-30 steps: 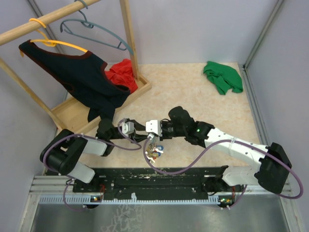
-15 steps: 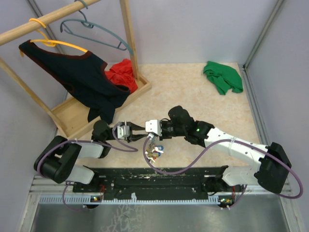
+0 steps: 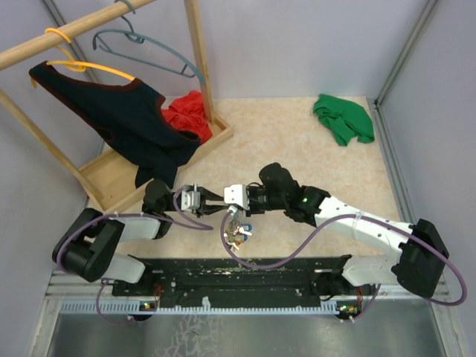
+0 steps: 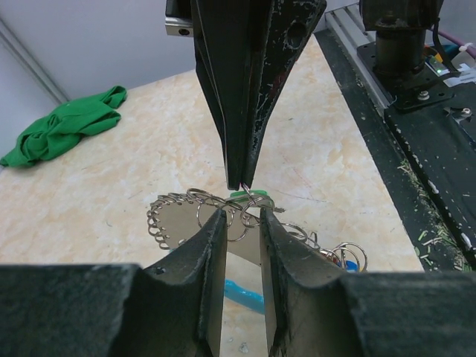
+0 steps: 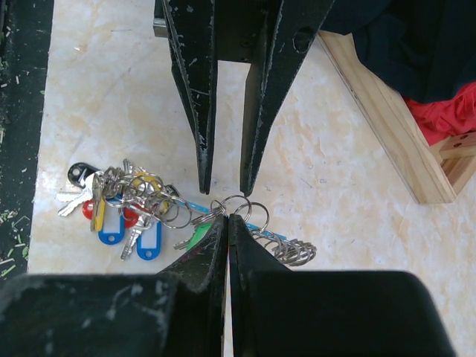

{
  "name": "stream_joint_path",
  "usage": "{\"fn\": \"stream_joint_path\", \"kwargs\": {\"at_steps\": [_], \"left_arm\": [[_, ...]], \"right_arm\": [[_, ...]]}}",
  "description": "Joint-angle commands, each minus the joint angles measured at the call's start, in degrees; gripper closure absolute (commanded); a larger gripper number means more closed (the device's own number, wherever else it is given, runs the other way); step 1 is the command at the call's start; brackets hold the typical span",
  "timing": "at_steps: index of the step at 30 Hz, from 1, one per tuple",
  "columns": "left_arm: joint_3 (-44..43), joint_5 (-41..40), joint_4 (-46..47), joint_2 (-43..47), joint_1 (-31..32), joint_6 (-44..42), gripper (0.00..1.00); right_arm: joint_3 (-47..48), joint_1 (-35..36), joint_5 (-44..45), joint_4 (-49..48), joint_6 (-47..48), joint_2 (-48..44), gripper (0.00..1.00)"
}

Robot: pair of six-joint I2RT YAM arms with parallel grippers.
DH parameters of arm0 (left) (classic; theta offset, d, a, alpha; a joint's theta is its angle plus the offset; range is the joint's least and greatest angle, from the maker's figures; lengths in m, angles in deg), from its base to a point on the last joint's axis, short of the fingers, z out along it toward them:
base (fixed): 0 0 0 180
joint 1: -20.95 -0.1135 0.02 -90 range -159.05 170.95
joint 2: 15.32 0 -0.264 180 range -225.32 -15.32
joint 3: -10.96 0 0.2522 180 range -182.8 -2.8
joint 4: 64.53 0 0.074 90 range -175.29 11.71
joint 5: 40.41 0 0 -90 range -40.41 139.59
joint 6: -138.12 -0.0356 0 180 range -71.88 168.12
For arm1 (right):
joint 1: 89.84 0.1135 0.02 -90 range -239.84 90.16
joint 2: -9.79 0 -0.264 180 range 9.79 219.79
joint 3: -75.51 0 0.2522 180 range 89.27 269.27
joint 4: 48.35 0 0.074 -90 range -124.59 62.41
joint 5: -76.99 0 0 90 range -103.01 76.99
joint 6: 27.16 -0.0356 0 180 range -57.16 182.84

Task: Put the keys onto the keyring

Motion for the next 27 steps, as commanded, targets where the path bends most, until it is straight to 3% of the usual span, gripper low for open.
{"fn": "stream_joint_path", "kwargs": {"at_steps": [1,15,27], "left_arm": [[-2.17,3.59,0.08,-2.1,0.23,1.58,0.7],[-4.07,6.42,6.03,-7.51,0.33,5.87,0.63],[-5.38,7.84,7.69,-9.94,0.43,7.75,0.62]], "right_arm": [[3.6,0.45,-1.66,-1.82,0.5,-1.15,1.0],[3.83,0.47,-2.4,-1.44,0.6,-0.98,1.0],[4.19,0.44,-3.64,-1.51,0.59,-0.54,1.0]]}}
